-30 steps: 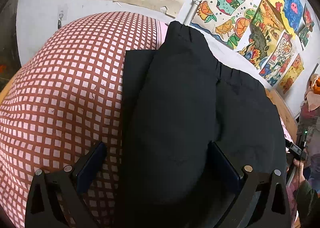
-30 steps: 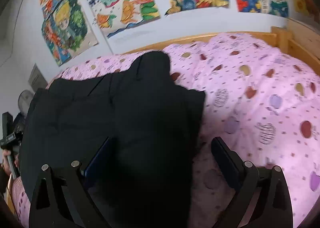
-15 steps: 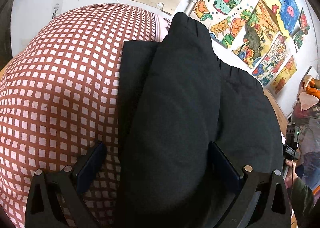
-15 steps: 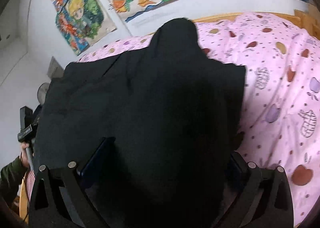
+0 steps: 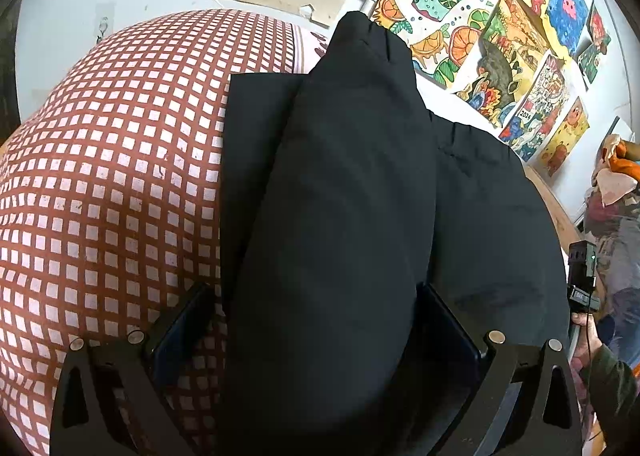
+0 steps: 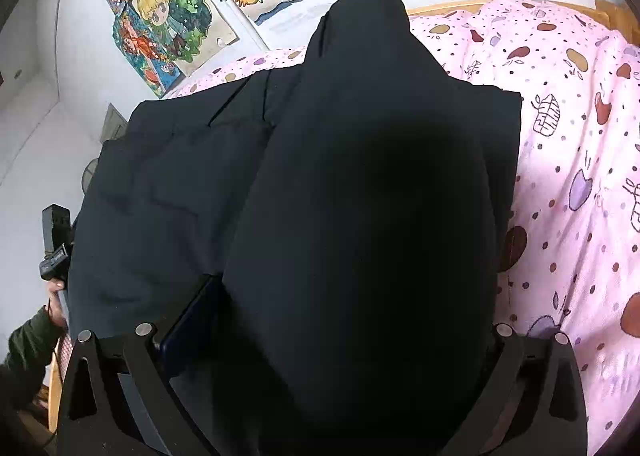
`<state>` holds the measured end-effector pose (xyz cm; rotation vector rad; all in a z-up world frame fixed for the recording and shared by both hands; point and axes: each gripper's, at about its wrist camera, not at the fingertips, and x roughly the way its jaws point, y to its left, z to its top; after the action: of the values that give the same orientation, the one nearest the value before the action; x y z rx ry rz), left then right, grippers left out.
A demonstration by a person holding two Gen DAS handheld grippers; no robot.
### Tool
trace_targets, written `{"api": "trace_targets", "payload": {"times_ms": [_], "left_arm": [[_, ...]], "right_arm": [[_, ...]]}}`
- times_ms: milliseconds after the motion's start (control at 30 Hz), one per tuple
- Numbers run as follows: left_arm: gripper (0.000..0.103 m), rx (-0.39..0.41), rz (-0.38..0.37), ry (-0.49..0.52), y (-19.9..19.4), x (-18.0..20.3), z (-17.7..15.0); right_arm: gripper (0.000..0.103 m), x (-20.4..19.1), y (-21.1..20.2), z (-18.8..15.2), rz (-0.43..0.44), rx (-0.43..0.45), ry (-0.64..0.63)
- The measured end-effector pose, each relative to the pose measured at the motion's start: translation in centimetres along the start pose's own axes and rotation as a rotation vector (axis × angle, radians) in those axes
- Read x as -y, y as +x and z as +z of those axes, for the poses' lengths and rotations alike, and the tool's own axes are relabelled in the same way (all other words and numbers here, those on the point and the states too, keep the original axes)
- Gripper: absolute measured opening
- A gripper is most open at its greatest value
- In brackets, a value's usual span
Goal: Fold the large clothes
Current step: 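Fold the held jacket edge over the bundle with both tools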
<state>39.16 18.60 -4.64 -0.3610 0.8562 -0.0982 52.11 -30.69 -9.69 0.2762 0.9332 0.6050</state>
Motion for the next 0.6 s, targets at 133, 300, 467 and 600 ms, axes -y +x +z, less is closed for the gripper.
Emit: {"api": "trace_targets", "payload": {"times_ms": [133,300,467,600], "left_arm": [[0.103,0.002,0.005,0.005,-0.02,0.13,0.02],[0.103,0.001,0.004,0.003,-0.08,0.13,-0.04],[0.103,0.004,0.001,0.0,0.0,0.44,0.04],[0.103,0.002,0.002,0.0,0.03,0.42,0.04]], "right_arm": [[0.102,0.15,-0.19,-0.14,0.006,0.011,0.003],[0.102,0.4,-0.44,0.04,0.012,0.011,0.006],[0.102,0.67,-0.4,-0.18,0.019,0.012,0.01],[0.102,0.77,-0.39,-0.22,0.017,0.011,0.009]]}}
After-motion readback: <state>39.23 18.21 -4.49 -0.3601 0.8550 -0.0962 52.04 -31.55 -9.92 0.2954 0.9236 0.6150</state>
